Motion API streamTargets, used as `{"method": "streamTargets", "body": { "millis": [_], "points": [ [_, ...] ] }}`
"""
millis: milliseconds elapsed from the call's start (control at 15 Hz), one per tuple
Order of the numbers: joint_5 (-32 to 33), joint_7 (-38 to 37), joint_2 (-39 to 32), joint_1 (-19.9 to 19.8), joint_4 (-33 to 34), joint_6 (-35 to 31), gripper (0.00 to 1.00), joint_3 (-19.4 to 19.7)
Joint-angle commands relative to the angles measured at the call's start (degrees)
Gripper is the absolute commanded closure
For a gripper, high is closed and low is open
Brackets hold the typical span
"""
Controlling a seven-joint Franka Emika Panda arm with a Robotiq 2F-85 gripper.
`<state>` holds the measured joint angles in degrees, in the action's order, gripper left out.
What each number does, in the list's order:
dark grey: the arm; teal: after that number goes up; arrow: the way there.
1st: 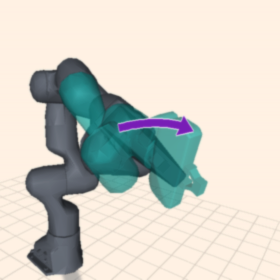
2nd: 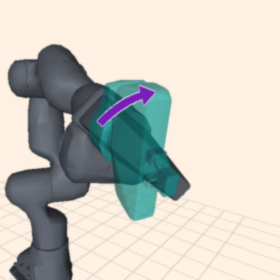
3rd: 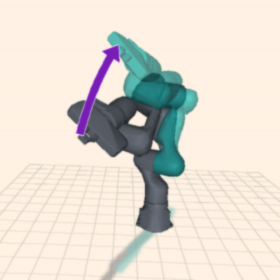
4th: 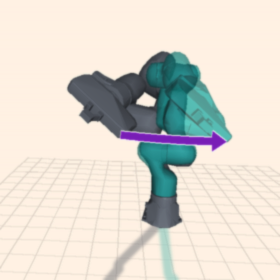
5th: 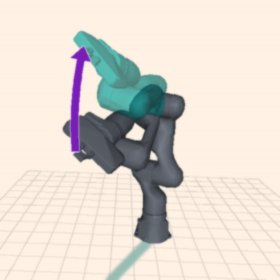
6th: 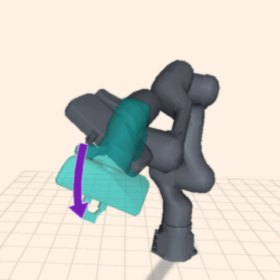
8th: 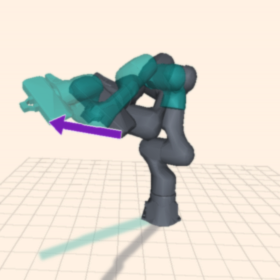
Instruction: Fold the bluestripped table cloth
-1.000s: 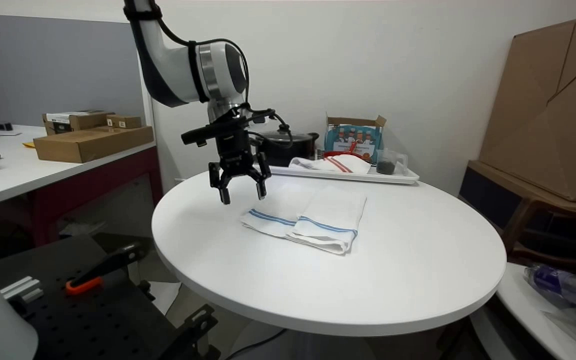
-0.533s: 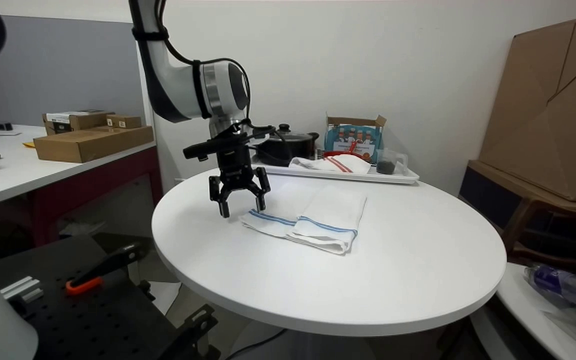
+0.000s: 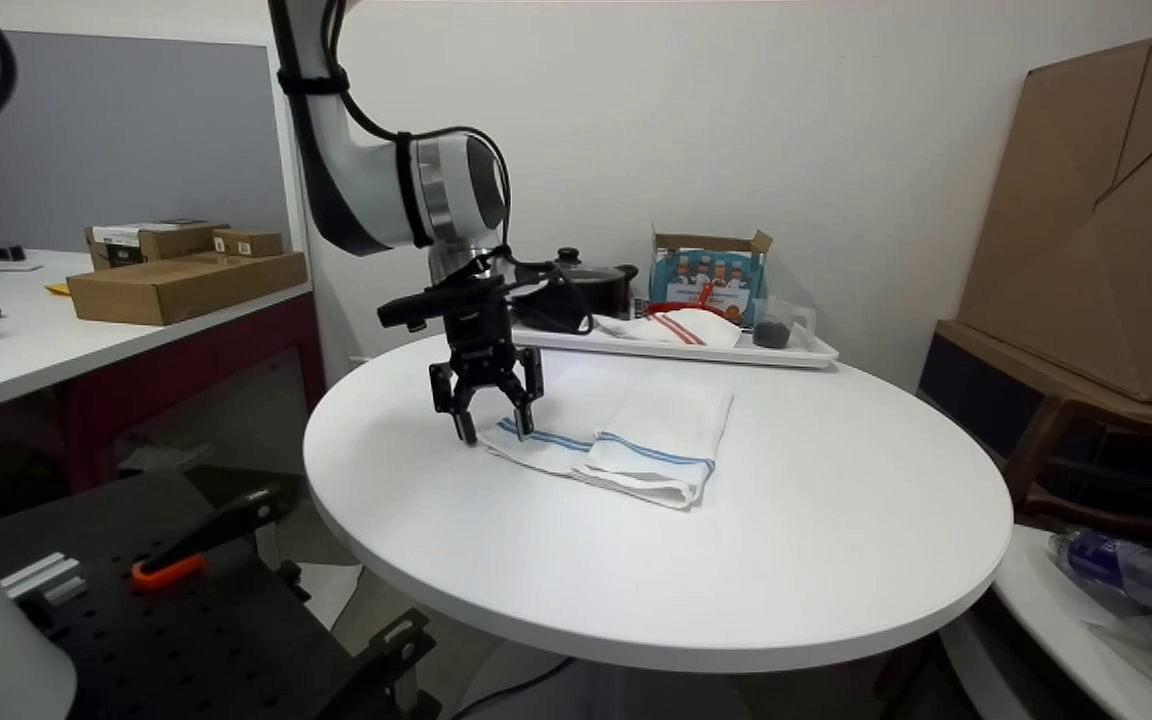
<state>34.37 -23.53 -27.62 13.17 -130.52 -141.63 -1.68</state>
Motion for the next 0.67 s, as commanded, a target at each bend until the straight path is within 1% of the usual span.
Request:
{"method": "streamTargets", "body": {
  "millis": [0, 333, 467, 600],
  "points": [
    [-0.13, 0.8, -0.97, 1.64, 0.74, -1.25, 0.56, 1.46],
    [-0.16, 0.71, -0.55, 2.18, 0.67, -1.21, 0.92, 1.63],
    [-0.25, 0.72, -0.53, 2.28, 0.7, -1.22, 0.97, 1.59],
    [-0.33, 0.77, -0.17, 2.42, 0.82, -1.15, 0.99, 1.46]
  ]
}}
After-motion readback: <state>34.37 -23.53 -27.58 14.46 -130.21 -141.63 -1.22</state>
